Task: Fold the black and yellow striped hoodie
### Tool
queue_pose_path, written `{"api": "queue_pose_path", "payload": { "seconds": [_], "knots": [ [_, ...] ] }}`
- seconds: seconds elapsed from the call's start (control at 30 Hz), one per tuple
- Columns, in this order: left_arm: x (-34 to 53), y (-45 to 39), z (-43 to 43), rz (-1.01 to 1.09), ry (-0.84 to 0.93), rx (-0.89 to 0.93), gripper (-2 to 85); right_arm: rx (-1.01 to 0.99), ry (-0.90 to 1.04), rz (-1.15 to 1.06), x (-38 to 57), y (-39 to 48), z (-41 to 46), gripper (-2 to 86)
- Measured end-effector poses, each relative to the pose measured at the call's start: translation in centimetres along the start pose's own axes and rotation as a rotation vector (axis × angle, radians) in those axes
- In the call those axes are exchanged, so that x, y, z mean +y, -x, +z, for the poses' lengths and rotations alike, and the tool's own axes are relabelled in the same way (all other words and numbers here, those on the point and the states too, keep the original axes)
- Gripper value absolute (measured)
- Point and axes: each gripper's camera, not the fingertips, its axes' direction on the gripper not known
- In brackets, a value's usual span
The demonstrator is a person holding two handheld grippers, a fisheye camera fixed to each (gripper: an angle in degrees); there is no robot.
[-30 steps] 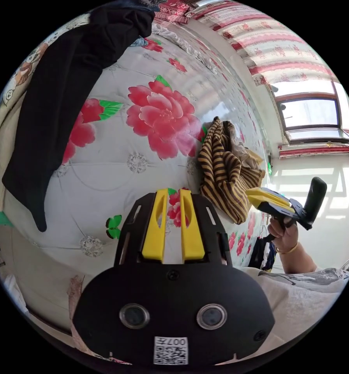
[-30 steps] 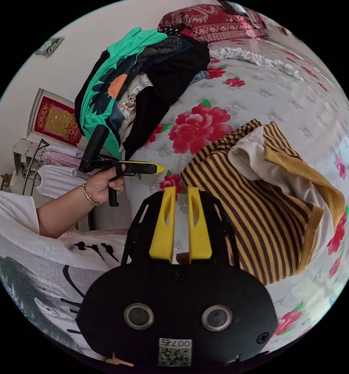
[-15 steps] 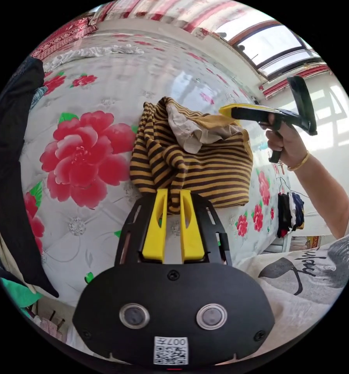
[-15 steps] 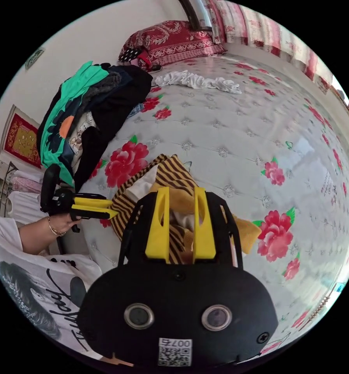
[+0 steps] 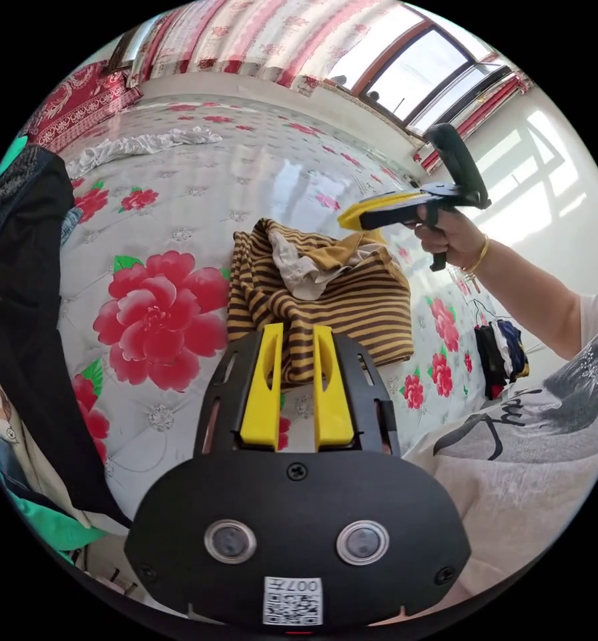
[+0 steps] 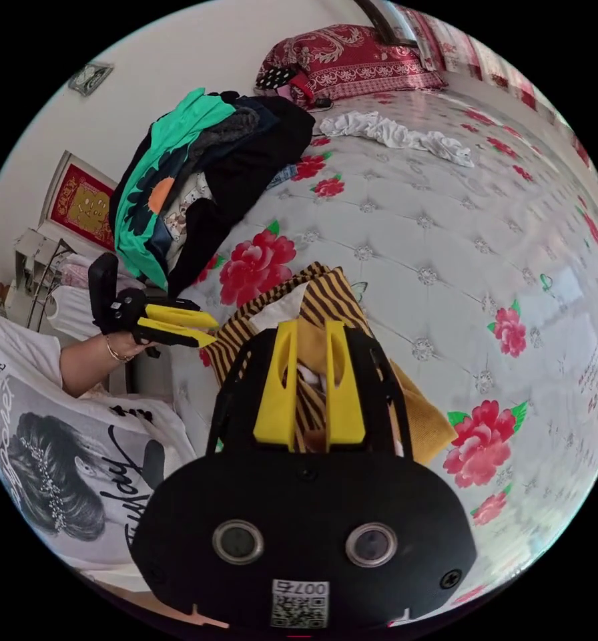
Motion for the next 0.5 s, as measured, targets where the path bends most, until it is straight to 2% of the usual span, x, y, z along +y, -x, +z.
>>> {"api": "queue_pose_path", "payload": {
  "seconds": [0.1,0.2,0.3,0.4,0.5],
  "knots": [
    [-0.4,-0.2,0.1,0.033,0.031,0.015,9.6,0.088,0.091,-0.056,1.3,1.3,0.6,8.1],
    [-1.1,-0.8,2.2,0.07,0.091,0.001,9.1,0.209,0.08,-0.047,3.6,1.5,0.0,7.4],
    [-1.7,-0.9,4.7,0.026,0.16,-0.03,4.8,0.141,0.153,-0.021,5.2,0.7,1.1,4.7],
    [-0.5,-1.5,3.2,0.064,0.066,0.004,1.3,0.219,0.077,-0.043,7.1,2.0,-0.3,2.0],
    [1.9,-2.5,0.3,0.163,-0.028,0.047,0.4,0.198,-0.04,-0.067,9.9,3.5,-2.9,0.9]
  ]
}}
